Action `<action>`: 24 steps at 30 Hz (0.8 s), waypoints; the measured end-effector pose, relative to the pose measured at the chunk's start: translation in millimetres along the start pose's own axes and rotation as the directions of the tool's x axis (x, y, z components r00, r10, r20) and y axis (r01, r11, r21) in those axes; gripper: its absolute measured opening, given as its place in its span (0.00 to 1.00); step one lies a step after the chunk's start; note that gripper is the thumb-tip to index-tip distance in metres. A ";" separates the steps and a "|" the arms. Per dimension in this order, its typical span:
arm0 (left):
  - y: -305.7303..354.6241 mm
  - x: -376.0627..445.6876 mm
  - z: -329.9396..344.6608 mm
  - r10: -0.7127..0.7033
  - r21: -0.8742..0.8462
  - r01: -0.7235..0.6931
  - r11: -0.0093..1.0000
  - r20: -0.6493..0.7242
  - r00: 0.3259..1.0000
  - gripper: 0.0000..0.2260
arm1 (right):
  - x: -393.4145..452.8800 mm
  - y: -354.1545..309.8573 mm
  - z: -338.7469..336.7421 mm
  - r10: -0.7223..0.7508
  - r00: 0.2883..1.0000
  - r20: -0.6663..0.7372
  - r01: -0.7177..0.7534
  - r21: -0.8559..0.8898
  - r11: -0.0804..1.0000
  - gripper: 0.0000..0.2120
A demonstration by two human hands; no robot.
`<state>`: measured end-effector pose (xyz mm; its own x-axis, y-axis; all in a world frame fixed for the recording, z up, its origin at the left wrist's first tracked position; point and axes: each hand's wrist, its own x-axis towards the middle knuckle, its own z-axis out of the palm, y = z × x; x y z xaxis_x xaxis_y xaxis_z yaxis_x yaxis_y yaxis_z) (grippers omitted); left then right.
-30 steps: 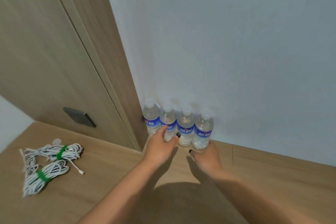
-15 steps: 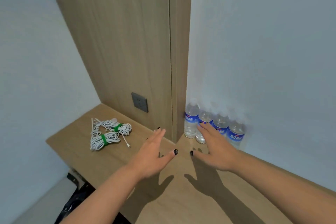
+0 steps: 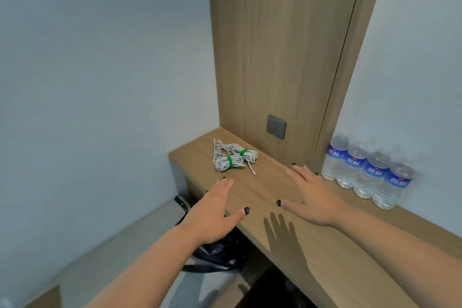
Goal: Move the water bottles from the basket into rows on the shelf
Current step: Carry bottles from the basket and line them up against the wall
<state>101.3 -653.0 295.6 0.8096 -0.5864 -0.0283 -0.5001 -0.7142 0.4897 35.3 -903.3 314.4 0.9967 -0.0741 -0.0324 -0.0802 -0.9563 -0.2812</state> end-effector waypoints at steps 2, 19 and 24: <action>-16.7 -25.9 -10.1 -0.028 0.006 0.028 1.000 -0.022 0.999 0.38 | -3.1 -30.7 5.9 -0.038 0.999 0.024 0.037 0.009 0.999 0.42; -113.5 -174.2 -46.2 -0.439 -0.098 0.428 0.898 -0.191 0.878 0.36 | 33.0 -204.6 66.7 -0.431 0.865 0.256 0.430 0.063 0.901 0.40; -124.3 -200.6 -45.7 -0.563 -0.143 0.544 0.827 -0.229 0.795 0.35 | 50.2 -236.9 84.8 -0.517 0.793 0.322 0.508 0.120 0.853 0.41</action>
<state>15.1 -429.1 280.3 0.9948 0.0233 -0.0988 0.0710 -0.8551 0.5136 103.5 -656.5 298.1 0.8287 0.5269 -0.1887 0.4365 -0.8195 -0.3713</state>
